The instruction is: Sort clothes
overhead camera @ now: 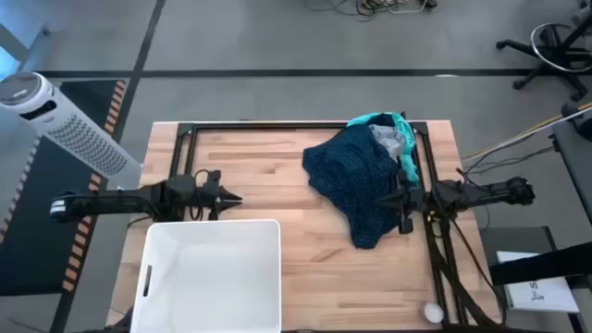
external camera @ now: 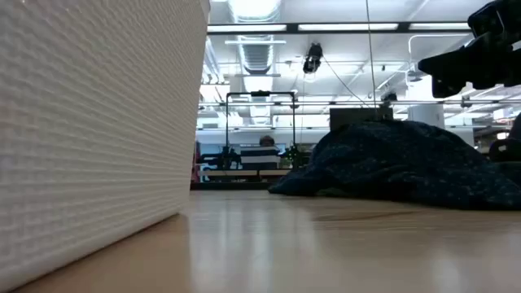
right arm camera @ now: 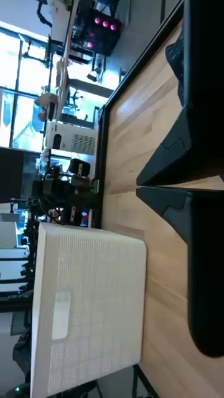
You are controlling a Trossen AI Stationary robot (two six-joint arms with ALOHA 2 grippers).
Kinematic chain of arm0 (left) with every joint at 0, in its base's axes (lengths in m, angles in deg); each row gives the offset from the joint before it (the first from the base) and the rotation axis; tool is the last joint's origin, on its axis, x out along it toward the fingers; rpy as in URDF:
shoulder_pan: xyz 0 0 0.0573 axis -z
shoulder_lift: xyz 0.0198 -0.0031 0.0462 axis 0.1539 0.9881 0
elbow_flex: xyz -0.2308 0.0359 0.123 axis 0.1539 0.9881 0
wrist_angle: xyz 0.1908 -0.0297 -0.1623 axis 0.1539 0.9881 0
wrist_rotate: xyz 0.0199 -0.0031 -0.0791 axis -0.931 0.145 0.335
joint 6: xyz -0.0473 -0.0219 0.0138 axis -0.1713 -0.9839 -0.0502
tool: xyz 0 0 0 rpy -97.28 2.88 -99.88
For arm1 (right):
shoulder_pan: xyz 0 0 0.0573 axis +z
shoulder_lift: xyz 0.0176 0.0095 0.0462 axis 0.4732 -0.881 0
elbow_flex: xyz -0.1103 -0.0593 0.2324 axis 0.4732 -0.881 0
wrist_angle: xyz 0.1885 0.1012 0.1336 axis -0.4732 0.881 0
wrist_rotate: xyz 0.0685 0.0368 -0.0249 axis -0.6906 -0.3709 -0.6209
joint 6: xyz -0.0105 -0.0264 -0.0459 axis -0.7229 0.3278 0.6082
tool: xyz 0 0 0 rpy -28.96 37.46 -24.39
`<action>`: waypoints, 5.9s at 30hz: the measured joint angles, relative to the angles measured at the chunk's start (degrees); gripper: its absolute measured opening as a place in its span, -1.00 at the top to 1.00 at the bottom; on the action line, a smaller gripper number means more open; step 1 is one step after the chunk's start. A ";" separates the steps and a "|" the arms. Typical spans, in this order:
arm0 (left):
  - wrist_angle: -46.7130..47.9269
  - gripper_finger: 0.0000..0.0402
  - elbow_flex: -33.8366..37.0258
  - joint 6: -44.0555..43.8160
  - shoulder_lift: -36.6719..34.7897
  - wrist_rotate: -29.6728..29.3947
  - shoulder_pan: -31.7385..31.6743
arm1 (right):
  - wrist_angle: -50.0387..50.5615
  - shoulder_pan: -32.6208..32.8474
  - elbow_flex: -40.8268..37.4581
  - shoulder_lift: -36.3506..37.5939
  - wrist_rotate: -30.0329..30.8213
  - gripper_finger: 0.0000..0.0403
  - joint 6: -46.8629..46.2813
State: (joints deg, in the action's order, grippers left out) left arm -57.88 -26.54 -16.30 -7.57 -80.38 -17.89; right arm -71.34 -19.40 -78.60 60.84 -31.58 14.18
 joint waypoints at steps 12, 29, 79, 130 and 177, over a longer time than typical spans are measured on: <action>0.00 0.75 -0.01 0.00 0.01 -0.01 0.00 | 0.00 0.00 0.00 -0.02 0.00 1.00 -0.01; 0.00 0.75 -0.02 0.02 0.02 -0.02 0.00 | 0.00 -0.01 0.00 -0.01 0.00 1.00 -0.05; 0.00 0.75 -0.01 0.00 0.02 0.00 0.00 | 5.97 -2.41 26.00 -45.86 28.64 -0.20 -9.83; -3.92 0.75 -0.02 0.26 0.02 -0.02 0.00 | 33.08 -16.93 54.39 -70.48 25.98 0.97 -10.75; -14.88 0.16 -0.01 1.99 0.02 -7.56 0.00 | 31.85 -5.16 133.80 -97.99 16.43 0.97 14.30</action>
State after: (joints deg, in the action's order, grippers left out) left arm -72.77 -26.55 -14.31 -7.55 -87.94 -17.89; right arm -39.49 -24.56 55.20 -37.16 -15.15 28.48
